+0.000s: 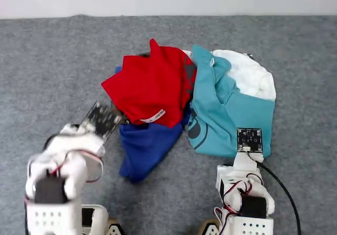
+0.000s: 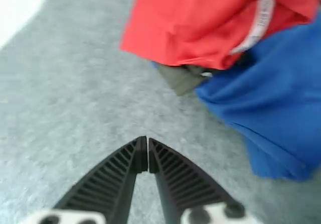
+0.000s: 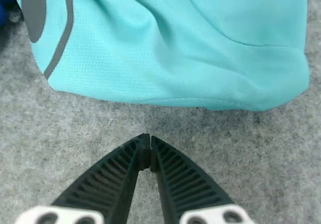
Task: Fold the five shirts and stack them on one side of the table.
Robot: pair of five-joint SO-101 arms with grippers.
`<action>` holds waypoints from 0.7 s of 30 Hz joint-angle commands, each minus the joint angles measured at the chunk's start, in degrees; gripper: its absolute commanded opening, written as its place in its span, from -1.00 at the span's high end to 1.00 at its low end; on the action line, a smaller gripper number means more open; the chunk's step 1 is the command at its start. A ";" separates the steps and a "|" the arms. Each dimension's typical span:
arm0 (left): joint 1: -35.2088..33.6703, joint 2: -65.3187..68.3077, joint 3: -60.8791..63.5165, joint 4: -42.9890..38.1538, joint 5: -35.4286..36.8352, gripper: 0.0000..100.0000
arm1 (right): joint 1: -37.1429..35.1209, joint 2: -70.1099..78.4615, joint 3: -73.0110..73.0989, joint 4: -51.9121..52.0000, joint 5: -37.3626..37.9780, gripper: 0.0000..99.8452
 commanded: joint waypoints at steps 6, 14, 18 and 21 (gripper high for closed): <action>8.79 30.59 -25.19 7.21 0.62 0.89 | 0.48 -0.04 0.88 0.48 -0.35 0.98; 13.19 41.93 -33.80 4.84 8.70 0.36 | 0.48 -0.04 0.88 0.48 -0.35 0.98; 16.26 48.97 -35.65 4.84 8.70 0.30 | 0.48 -0.04 0.88 0.48 -0.35 0.98; 17.49 56.09 -37.85 3.78 8.97 0.30 | 0.48 -0.04 0.88 0.48 -0.35 0.98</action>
